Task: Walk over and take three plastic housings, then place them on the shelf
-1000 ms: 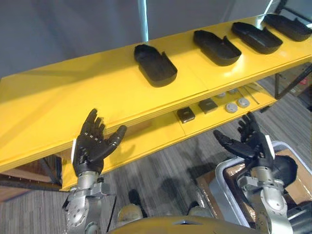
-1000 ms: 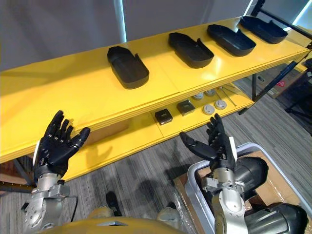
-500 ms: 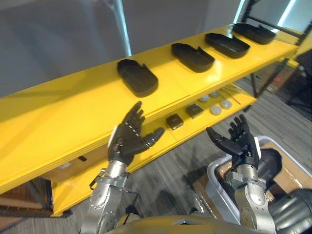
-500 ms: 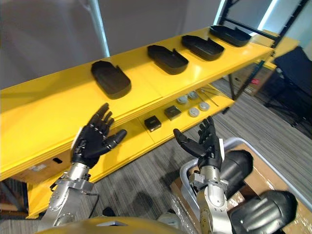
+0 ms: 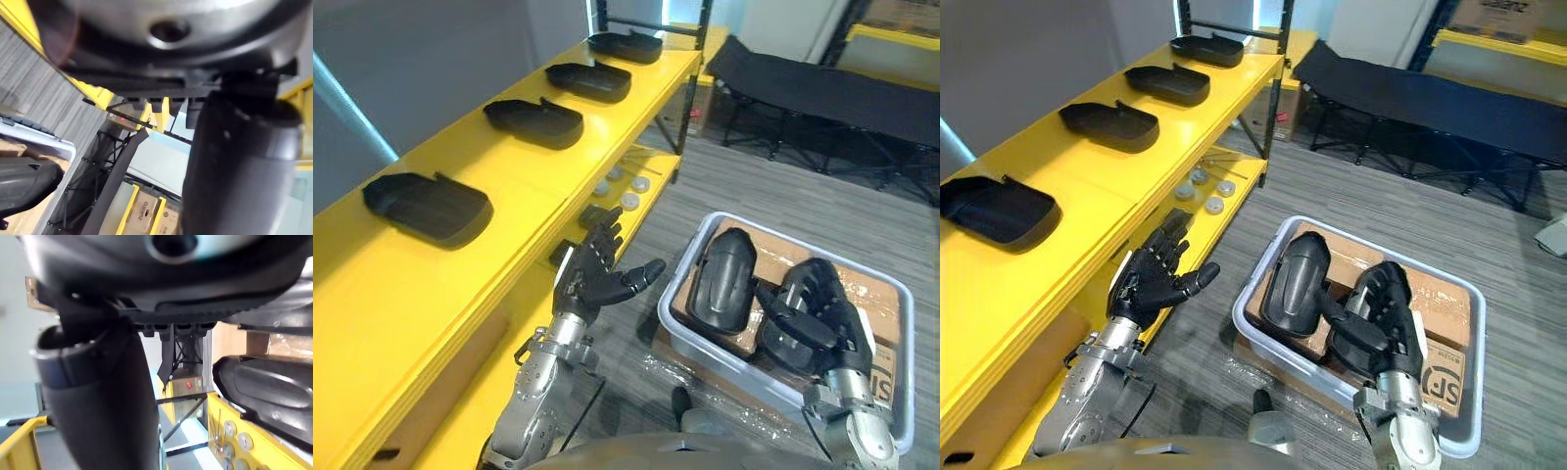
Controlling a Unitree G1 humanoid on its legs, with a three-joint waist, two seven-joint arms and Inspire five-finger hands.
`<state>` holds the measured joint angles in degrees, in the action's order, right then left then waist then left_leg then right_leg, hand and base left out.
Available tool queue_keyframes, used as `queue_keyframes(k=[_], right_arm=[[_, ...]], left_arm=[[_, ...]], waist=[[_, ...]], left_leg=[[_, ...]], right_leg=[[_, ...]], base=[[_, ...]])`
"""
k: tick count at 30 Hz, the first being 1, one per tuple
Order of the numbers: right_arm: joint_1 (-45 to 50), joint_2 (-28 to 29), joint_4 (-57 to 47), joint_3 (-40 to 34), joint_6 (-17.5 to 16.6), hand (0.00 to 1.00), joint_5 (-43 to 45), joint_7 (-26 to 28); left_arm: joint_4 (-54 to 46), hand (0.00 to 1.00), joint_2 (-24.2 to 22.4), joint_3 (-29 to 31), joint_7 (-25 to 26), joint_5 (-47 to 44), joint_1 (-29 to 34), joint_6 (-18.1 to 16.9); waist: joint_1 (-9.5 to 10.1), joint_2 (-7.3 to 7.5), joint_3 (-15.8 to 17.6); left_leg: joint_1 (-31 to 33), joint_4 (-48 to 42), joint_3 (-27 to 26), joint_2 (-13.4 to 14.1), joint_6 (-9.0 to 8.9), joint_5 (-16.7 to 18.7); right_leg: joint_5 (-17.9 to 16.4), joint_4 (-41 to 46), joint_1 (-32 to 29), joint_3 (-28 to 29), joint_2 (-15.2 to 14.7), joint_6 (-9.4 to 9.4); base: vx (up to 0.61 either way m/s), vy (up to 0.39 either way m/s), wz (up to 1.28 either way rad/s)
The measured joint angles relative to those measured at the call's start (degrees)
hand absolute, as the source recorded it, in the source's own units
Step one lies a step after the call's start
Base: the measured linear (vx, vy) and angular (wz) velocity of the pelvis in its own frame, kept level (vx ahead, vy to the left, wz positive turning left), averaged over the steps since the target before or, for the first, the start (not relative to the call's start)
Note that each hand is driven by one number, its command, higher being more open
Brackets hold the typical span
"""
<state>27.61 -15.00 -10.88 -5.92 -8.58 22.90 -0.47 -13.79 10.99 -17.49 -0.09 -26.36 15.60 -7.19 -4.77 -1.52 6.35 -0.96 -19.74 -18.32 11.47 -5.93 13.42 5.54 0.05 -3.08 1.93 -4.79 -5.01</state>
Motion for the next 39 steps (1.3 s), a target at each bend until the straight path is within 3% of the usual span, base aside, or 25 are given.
queue_keyframes(k=[3,6,9,11,13,14,15,16,17,18,19,21,23,24,25,26,27,29,31,34,35,36,39], right_arm=[[-8.0,-0.6,2.9,4.0,0.4,1.0,0.0,1.5],[-11.2,-0.6,6.1,4.6,1.2,1.0,0.0,1.1],[-11.9,-0.4,10.4,5.0,1.7,1.0,-0.6,1.0],[-10.8,-0.3,10.6,4.8,1.7,1.0,-2.4,1.0],[-9.4,1.0,10.5,5.2,1.6,1.0,-2.2,1.7],[-9.4,2.1,10.1,6.0,1.5,1.0,-2.0,1.8],[-9.8,2.3,10.2,6.5,1.5,1.0,-1.7,2.1],[-10.4,2.4,10.1,8.4,1.3,1.0,-1.2,2.5],[-10.8,2.3,10.2,10.6,1.3,1.0,-1.4,2.8],[-11.2,2.4,10.3,11.8,1.3,1.0,-1.8,2.7],[-12.0,2.5,10.6,14.1,1.2,1.0,-2.4,2.6],[-13.5,3.0,11.9,18.1,0.7,1.0,-2.4,2.1],[-14.3,4.0,12.8,19.8,0.6,1.0,-2.6,1.6],[-14.9,4.5,13.2,20.9,0.6,1.0,-4.2,1.3],[-15.3,4.6,13.2,21.4,0.6,1.0,-4.7,1.3],[-15.8,4.8,13.2,21.9,0.6,1.0,-4.8,1.4],[-16.0,4.3,13.2,21.9,1.1,1.0,-4.8,1.6],[-15.4,3.2,13.1,20.6,1.6,1.0,-4.6,2.1],[-14.4,1.5,13.1,18.3,1.9,1.0,-4.5,2.5],[-13.1,0.7,12.8,13.3,1.9,1.0,-4.4,3.1],[-12.5,0.6,12.7,11.6,1.9,1.0,-4.2,2.6],[-12.4,0.0,12.7,10.0,1.9,1.0,-3.1,2.1],[-12.8,-0.6,13.0,7.8,2.2,1.0,-2.0,0.2]], left_arm=[[0.0,1.0,-0.7,4.2,0.0,-0.2,0.1,0.1],[0.0,1.0,-1.4,5.6,-0.5,-0.7,0.1,-0.3],[-0.1,1.0,-0.3,3.7,-4.0,0.4,-0.9,-0.9],[-0.3,1.0,0.7,0.6,-5.1,0.8,-3.1,-0.9],[-1.8,1.0,1.3,-1.0,-6.5,-0.4,-4.2,0.0],[-3.0,1.0,1.3,-0.7,-6.6,-0.3,-4.4,0.1],[-3.1,1.0,1.1,-0.5,-6.3,-0.2,-4.6,0.1],[-2.9,1.0,0.3,0.9,-6.1,-0.1,-4.7,0.3],[-2.8,1.0,0.0,2.0,-5.5,-0.2,-4.5,0.5],[-2.8,1.0,0.0,2.7,-5.3,-0.2,-4.4,0.7],[-2.5,1.0,-0.1,4.0,-5.2,-0.3,-4.0,0.8],[-2.2,1.0,-1.0,5.6,-5.1,-0.7,-1.8,0.7],[-2.1,1.0,-1.5,6.6,-5.1,-1.1,0.2,0.7],[-2.1,1.0,-1.5,7.0,-4.7,-2.1,1.8,0.7],[-2.1,1.0,-1.5,7.3,-4.5,-2.8,2.6,0.6],[-1.5,1.0,-1.5,7.7,-4.0,-4.1,3.4,0.6],[0.1,1.0,-1.9,7.8,-3.6,-5.7,4.1,0.7],[2.1,1.0,-3.1,6.9,-2.7,-7.9,5.4,0.8],[2.6,1.0,-3.7,5.5,-1.7,-9.2,5.7,0.8],[2.6,1.0,-4.5,5.1,-1.2,-13.8,5.3,0.8],[2.6,1.0,-4.6,4.9,-1.4,-13.9,5.3,0.7],[2.6,1.0,-4.9,4.3,-2.0,-13.9,5.3,0.4],[2.4,1.0,-5.7,3.6,-3.4,-13.8,5.4,-0.5]], waist=[[1.74,-0.31,0.0],[3.25,-0.78,0.0],[3.09,-0.45,1.8],[2.81,0.22,4.2],[3.11,0.95,4.8],[3.15,1.81,5.3],[3.25,0.83,5.2],[3.2,0.6,5.5],[3.34,0.56,5.4],[3.46,0.46,5.5],[3.81,0.34,5.4],[5.64,0.4,5.1],[6.94,0.8,4.7],[7.72,1.13,4.2],[7.79,1.18,4.1],[7.76,1.46,4.0],[7.98,1.33,3.9],[6.93,0.19,3.3],[5.38,-0.04,3.3],[3.9,-0.26,3.3],[3.51,0.15,3.5],[3.79,-0.53,3.1],[4.73,-1.66,2.3]], left_leg=[[0.7,0.4,2.3,-0.4,0.19,0.1],[0.8,1.8,4.7,-1.0,0.23,0.2],[1.9,-3.1,7.2,-2.3,0.93,2.3],[1.0,-5.3,7.2,-3.0,1.61,3.5],[0.7,-7.3,4.7,-3.7,2.81,4.6],[1.1,-7.8,2.1,-3.4,3.74,4.8],[1.6,-7.5,0.5,-2.5,4.23,4.6],[1.6,-5.8,-2.4,-1.7,5.49,3.6],[1.4,-3.8,-4.4,-1.2,6.17,1.9],[1.4,-2.9,-5.2,-0.8,6.26,1.1],[1.6,-1.5,-6.2,-0.1,6.36,-0.5],[2.4,-0.6,-8.8,2.2,5.13,-2.5],[3.4,-0.8,-10.1,3.6,4.02,-3.5],[5.0,-2.5,-11.2,5.5,2.81,-4.2],[6.1,-3.8,-11.4,6.7,1.98,-4.3],[8.2,-6.7,-11.5,9.3,0.94,-4.6],[8.4,-6.9,-11.7,10.8,-0.69,-5.7],[7.3,-4.8,-11.4,13.1,-2.14,-8.0],[6.3,-3.3,-9.9,14.6,-0.78,-11.6],[7.7,-6.3,-8.1,17.4,3.89,-17.2],[8.1,-6.7,-8.4,17.2,3.58,-18.6],[8.4,-6.4,-7.6,15.1,1.18,-16.6],[6.3,1.4,-2.7,8.3,0.87,-12.1]], right_leg=[[1.6,-1.5,0.0,-0.3,0.0,-0.7],[0.7,0.1,-0.2,-2.2,-0.4,-0.3],[-6.3,16.8,-5.8,-2.9,-2.4,-0.29],[-6.5,20.9,-6.1,-1.8,-3.3,-0.21],[-5.1,18.8,-5.6,-0.6,-4.1,-2.34],[-2.2,15.1,-6.0,-1.3,-4.5,-3.38],[1.2,12.0,-5.6,-2.3,-4.2,-3.38],[-0.7,16.4,-7.1,-8.4,-5.2,-0.2],[-4.9,24.2,-7.8,-13.6,-6.8,3.24],[-7.0,27.7,-7.7,-15.5,-7.5,4.05],[-9.7,33.4,-7.0,-18.1,-9.2,4.35],[-12.3,36.6,-2.0,-20.9,-12.8,4.41],[-12.4,35.2,1.1,-22.3,-15.9,4.47],[-11.8,31.4,3.2,-23.7,-17.3,3.64],[-10.9,28.3,4.2,-23.8,-17.3,2.26],[-11.5,22.3,5.9,-23.5,-15.4,-4.04],[-14.3,18.7,6.6,-24.6,-13.3,-6.52],[-16.5,17.6,6.8,-24.0,-10.2,-5.18],[-17.3,17.4,7.2,-23.8,-7.9,-3.76],[-17.3,14.1,9.2,-24.2,-5.0,-2.01],[-16.8,13.0,9.3,-24.1,-5.1,-1.24],[-16.2,12.2,8.8,-23.2,-5.6,-0.86],[-14.7,11.6,5.8,-21.3,-6.3,-1.21]], base=[[0.01,0.006,-0.01],[-0.01,0.022,0.33],[-0.05,0.066,0.37],[-0.15,0.14,-0.11],[-0.22,0.168,-0.66],[-0.32,0.098,-0.86],[-0.34,0.084,-1.17],[-0.39,0.084,-1.02],[-0.27,0.087,-0.94],[-0.24,0.068,-0.69],[-0.14,-0.018,-0.6],[-0.14,-0.107,-0.69],[-0.1,-0.205,-0.63],[-0.11,-0.288,-0.66],[-0.13,-0.402,-0.69],[-0.09,-0.39,-0.74],[-0.09,-0.475,-0.86],[-0.04,-0.348,-0.62],[-0.03,-0.255,-0.27],[-0.05,-0.254,-0.19],[-0.05,-0.056,-0.17],[-0.03,0.03,-0.21],[0.0,0.078,-0.31]])
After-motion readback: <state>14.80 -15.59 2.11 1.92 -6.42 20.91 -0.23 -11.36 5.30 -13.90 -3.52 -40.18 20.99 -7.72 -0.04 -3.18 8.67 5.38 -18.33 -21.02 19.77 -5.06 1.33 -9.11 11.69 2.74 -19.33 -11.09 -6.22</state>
